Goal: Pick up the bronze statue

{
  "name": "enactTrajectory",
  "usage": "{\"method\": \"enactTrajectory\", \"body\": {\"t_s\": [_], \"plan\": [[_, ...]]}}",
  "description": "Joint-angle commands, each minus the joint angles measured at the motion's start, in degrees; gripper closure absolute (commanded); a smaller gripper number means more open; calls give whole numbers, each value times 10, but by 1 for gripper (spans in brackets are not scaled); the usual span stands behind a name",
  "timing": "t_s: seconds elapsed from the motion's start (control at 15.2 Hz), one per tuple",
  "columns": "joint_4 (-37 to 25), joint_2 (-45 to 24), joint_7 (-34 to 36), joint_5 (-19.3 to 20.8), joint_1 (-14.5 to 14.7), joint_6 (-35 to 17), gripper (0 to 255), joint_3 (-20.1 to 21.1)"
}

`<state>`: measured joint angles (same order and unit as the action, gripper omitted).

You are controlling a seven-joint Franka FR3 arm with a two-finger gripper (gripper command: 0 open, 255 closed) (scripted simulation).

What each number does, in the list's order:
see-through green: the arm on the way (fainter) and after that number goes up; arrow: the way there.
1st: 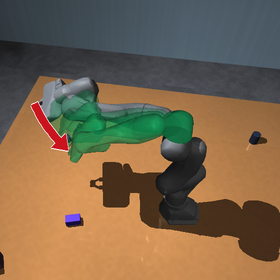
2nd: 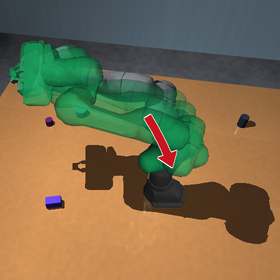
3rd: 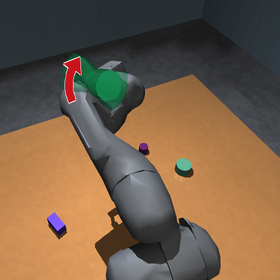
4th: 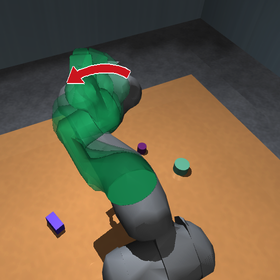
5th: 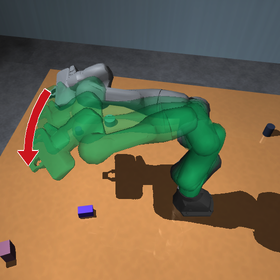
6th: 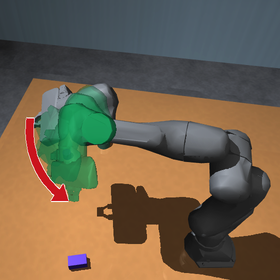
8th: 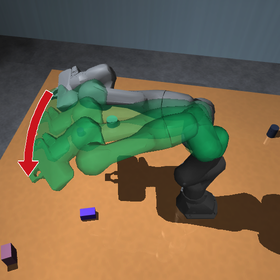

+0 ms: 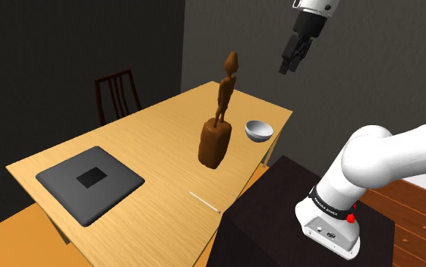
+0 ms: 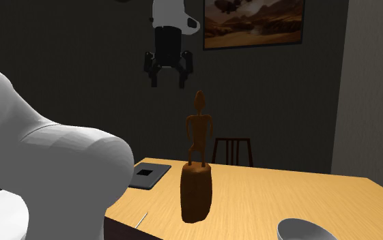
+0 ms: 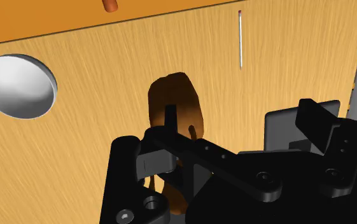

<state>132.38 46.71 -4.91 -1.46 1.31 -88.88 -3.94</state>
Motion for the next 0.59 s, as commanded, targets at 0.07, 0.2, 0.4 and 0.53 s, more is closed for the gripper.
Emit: {"method": "enactTrajectory", "body": {"t_s": [0.07, 0.2, 0.4, 0.53], "plan": [[20, 7, 38, -1, -8, -25, 0, 24], [55, 13, 114, -1, -24, -73, 0, 73], [92, 3, 231, 2, -50, -143, 0, 150], [105, -16, 313, 9, -73, -186, 0, 203]]}}
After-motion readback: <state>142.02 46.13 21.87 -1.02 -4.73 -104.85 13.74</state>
